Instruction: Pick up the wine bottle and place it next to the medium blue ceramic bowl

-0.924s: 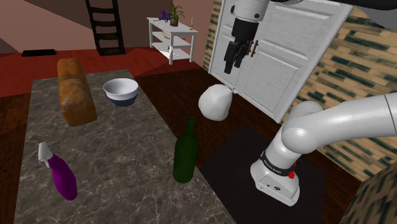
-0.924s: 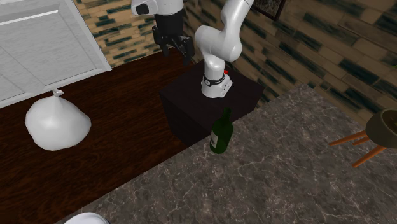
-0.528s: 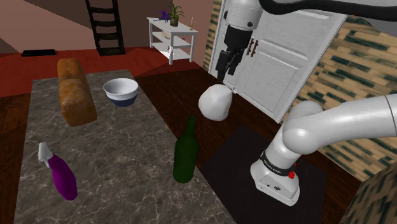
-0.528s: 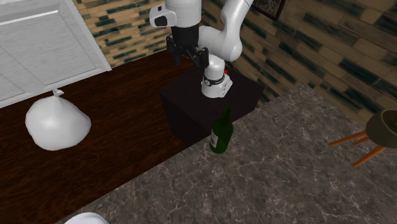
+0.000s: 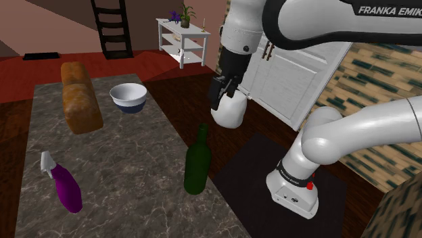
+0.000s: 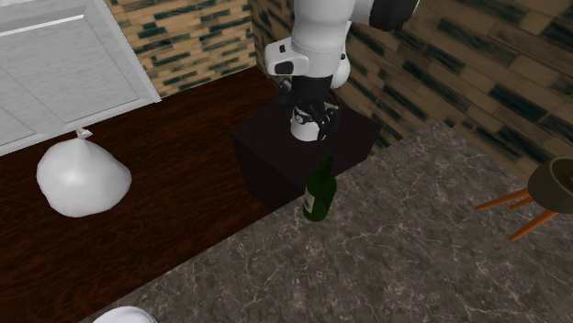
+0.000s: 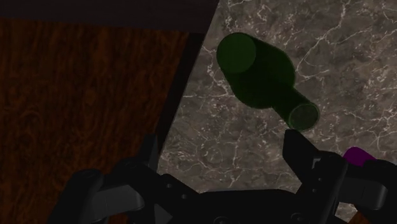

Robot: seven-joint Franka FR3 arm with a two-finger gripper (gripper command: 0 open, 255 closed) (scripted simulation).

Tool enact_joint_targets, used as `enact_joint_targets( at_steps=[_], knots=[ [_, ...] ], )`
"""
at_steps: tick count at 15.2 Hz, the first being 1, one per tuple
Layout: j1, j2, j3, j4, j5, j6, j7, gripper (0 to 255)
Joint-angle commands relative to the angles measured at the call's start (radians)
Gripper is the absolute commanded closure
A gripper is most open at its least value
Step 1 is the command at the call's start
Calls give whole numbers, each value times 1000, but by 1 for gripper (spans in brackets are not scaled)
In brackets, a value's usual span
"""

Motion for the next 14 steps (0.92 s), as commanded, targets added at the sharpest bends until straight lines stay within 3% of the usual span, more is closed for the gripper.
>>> enact_joint_targets(
  at_steps=[1, 6, 14],
  knots=[
    [7, 23, 60, -4, 20, 45, 53, 0],
    [5, 105, 210, 28, 45, 136, 181, 0],
    [3, 132, 243, -54, 61, 244, 179, 0]
  ],
)
